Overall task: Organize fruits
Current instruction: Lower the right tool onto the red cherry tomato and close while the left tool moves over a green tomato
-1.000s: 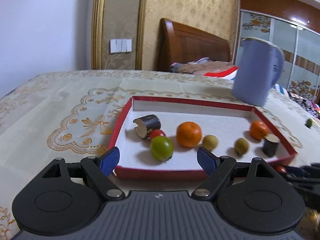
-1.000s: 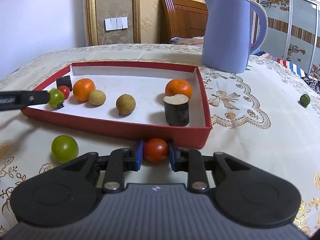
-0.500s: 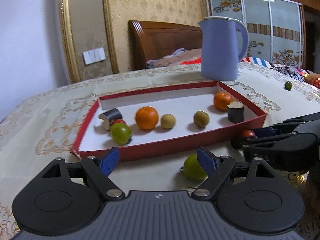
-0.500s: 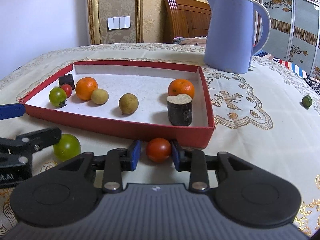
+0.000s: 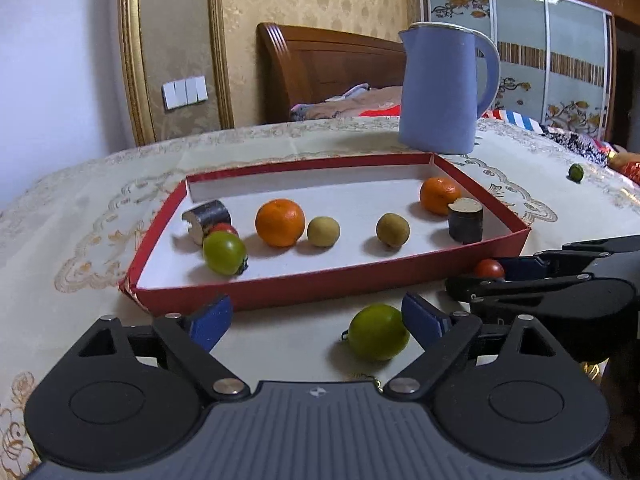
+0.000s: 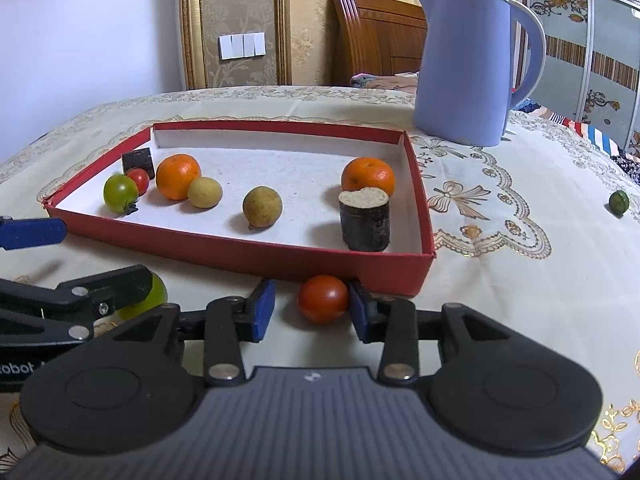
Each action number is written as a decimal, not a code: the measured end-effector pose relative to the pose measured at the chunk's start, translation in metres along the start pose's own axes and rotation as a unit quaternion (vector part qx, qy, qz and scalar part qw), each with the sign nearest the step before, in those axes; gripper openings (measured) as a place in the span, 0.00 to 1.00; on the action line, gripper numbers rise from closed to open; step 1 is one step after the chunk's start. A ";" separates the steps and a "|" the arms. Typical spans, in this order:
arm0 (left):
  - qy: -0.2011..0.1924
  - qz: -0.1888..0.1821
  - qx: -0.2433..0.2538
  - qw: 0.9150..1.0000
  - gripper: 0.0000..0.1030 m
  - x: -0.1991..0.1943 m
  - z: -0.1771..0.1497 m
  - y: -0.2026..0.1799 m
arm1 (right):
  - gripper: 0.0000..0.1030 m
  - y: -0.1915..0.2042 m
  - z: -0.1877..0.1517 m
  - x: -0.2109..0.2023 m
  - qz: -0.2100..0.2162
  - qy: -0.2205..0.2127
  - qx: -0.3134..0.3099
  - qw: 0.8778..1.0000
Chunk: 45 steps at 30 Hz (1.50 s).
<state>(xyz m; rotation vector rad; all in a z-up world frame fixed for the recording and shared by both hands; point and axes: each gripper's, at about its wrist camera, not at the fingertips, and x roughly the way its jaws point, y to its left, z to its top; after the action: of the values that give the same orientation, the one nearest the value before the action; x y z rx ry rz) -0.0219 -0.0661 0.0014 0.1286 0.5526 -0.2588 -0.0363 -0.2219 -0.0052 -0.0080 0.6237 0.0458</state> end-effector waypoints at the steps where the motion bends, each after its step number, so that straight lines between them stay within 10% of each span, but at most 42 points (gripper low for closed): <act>1: -0.002 0.007 -0.004 1.000 0.91 0.000 0.000 0.001 | 0.36 0.000 0.000 0.000 0.000 0.000 -0.001 1.000; 9: -0.025 0.029 0.026 0.999 0.90 -0.007 -0.005 -0.007 | 0.38 0.002 0.000 0.001 -0.004 0.001 -0.006 1.000; 12: -0.029 0.031 0.047 0.998 0.90 -0.009 -0.007 -0.015 | 0.80 0.000 0.001 0.003 -0.028 0.008 0.006 1.000; 30: -0.035 0.062 0.043 0.997 0.91 -0.014 -0.012 -0.008 | 0.79 -0.006 0.000 0.004 -0.020 0.011 0.019 1.000; 35: 0.008 -0.033 -0.015 0.999 0.90 -0.008 -0.003 0.001 | 0.81 -0.005 0.000 0.004 -0.019 0.012 0.019 1.000; 45: -0.018 0.040 0.039 0.998 0.91 -0.010 -0.006 -0.009 | 0.83 -0.009 -0.001 0.000 -0.025 0.005 0.033 0.999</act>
<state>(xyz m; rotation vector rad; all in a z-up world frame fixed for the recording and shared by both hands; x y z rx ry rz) -0.0354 -0.0719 0.0013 0.2209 0.5002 -0.2046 -0.0359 -0.2313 -0.0060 0.0404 0.6345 -0.0239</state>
